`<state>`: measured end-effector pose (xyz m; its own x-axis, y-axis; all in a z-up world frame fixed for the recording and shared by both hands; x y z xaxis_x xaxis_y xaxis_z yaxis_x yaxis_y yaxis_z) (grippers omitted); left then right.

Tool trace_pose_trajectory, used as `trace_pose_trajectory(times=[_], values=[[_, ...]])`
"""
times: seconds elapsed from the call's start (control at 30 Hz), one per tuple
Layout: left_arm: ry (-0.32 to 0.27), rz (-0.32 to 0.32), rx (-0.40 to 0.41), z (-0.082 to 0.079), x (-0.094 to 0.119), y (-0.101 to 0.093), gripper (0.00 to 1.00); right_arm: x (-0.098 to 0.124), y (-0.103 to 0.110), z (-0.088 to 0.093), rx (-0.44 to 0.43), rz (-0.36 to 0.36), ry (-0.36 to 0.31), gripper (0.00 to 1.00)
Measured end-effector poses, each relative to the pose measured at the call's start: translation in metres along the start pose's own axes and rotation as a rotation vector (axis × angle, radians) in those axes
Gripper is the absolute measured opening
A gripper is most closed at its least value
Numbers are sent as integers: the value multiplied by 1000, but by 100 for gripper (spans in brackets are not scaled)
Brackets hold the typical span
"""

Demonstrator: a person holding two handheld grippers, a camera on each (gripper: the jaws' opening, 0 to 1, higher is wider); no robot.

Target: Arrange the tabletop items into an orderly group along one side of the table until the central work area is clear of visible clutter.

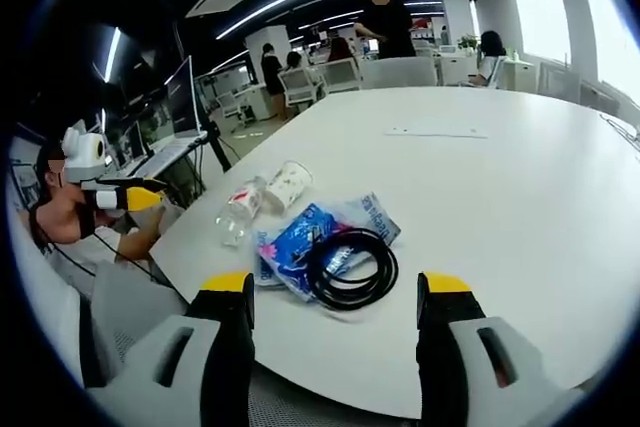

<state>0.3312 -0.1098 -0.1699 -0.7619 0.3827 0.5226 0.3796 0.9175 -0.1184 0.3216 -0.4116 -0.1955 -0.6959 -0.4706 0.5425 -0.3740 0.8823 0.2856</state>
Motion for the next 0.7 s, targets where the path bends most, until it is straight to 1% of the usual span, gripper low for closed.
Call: trace_pose_trajectory(times=[0.23, 0.7], values=[[-2, -7, -2, 0, 2, -1, 64, -1, 1, -1, 4, -8, -3, 65], [-1, -15, -3, 2, 5, 0, 64, 2, 1, 4, -4, -7, -5, 65]])
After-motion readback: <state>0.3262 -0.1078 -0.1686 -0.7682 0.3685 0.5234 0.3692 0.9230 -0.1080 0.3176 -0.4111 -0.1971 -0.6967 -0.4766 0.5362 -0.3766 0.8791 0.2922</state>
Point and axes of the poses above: the point that each gripper's makers call its tool centre point, and the gripper's own axes: x roughly backward along the fingers, y roughly to its left, z roughly out of its underside, the point moved 3 cm from there along x, roughly backward along the fingers, and after that the axes turned 4 degrees about -x, right-handed, at the moved point
